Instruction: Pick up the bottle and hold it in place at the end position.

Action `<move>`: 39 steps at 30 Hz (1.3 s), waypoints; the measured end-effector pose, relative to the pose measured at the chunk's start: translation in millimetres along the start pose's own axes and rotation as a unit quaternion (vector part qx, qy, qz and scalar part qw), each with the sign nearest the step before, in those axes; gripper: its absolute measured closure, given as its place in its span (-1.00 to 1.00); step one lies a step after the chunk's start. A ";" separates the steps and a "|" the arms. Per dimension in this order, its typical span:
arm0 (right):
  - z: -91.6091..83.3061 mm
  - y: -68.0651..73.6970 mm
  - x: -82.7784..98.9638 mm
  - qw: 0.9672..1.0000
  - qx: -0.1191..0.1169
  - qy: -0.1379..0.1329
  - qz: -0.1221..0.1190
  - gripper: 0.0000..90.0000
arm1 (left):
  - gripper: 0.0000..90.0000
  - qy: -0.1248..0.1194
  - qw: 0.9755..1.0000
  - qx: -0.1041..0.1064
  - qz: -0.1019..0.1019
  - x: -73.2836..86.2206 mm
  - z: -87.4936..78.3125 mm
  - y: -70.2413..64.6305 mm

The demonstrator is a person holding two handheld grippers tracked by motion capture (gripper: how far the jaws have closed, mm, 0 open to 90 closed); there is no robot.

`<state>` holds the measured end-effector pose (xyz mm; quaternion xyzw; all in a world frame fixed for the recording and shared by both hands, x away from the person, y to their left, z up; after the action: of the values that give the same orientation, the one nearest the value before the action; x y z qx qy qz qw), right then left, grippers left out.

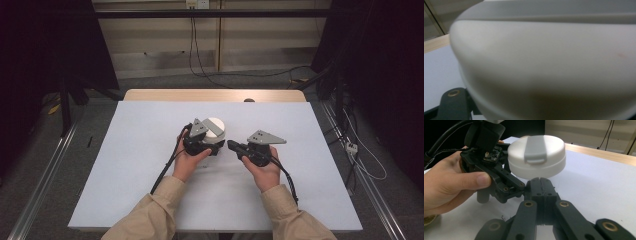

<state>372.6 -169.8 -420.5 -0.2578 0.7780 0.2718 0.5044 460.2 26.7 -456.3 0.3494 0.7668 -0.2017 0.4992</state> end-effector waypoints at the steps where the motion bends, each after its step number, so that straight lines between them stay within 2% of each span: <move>1: 1.0 0.2 -0.8 1.000 -0.001 0.000 -0.001 1.00 | -0.59 0.000 1.000 0.001 -0.001 0.1 0.0 -0.1; 13: 6.4 1.4 -8.9 1.000 -0.002 0.007 -0.004 1.00 | -0.59 -0.001 1.000 0.001 -0.002 0.1 0.1 -0.2; 26: 15.4 0.9 -9.6 1.000 0.000 0.018 -0.002 1.00 | -0.59 -0.001 1.000 0.000 -0.003 0.2 0.3 -1.1; 35: 18.3 1.8 -13.9 1.000 0.003 0.016 -0.008 1.00 | -0.59 -0.002 1.000 -0.001 -0.003 0.1 0.7 -1.4; 39: 18.5 3.8 -17.3 1.000 0.001 0.018 -0.017 1.00 | -0.59 -0.003 1.000 0.000 -0.005 0.2 0.8 -1.2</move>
<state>388.1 -152.2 -410.3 -0.2754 0.7829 0.2572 0.4950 459.7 25.5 -456.8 0.3446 0.7675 -0.2049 0.5002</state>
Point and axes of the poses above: each handheld gripper's, and its own axes: z roughly forward along the jaws, x roughly out of its underside, y roughly to its left, the point moved 1 cm from there along z, roughly forward along the jaws, and after that the axes turned 6 degrees about -x, right-handed, at the moved point
